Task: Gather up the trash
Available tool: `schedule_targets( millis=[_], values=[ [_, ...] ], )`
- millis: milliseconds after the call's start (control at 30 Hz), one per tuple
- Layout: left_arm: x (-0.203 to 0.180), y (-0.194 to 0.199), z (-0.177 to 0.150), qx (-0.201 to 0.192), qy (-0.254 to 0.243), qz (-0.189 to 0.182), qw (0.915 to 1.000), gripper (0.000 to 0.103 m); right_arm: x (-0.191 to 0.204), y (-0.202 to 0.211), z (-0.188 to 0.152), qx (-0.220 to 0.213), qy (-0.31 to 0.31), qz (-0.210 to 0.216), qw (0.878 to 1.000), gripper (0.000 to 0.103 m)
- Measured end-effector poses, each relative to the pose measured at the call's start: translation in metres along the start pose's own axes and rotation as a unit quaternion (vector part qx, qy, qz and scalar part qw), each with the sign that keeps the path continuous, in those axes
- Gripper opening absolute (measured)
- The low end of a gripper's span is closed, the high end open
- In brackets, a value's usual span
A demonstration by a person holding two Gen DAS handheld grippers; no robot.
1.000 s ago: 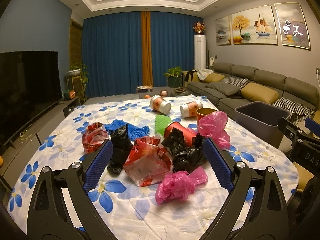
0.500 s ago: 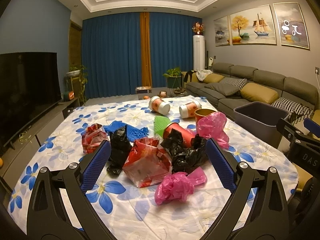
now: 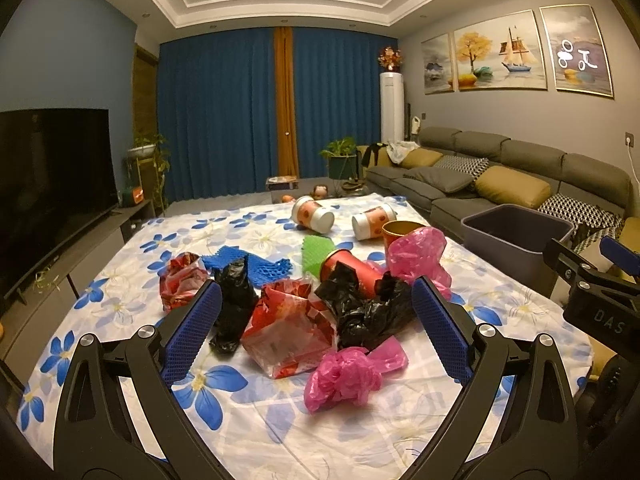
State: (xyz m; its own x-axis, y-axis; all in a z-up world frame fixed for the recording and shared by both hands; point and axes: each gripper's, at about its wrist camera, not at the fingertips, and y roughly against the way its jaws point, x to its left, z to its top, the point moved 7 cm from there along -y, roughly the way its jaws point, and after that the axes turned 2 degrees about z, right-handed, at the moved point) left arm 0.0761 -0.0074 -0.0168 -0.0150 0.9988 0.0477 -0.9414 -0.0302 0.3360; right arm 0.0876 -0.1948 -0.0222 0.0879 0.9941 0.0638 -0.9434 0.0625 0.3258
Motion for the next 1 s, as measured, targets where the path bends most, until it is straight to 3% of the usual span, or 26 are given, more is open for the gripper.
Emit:
schedule_targets(
  millis=[867, 1000],
  values=[
    [0.014, -0.004, -0.005, -0.008, 0.012, 0.002, 0.9999, 0.094, 0.005, -0.013, 0.000, 0.009, 0.001, 0.011, 1.000, 0.098],
    [0.032, -0.010, -0.014, -0.004, 0.021, 0.005, 0.9998, 0.089, 0.010, -0.017, -0.005, 0.011, 0.007, 0.020, 1.000, 0.098]
  ],
)
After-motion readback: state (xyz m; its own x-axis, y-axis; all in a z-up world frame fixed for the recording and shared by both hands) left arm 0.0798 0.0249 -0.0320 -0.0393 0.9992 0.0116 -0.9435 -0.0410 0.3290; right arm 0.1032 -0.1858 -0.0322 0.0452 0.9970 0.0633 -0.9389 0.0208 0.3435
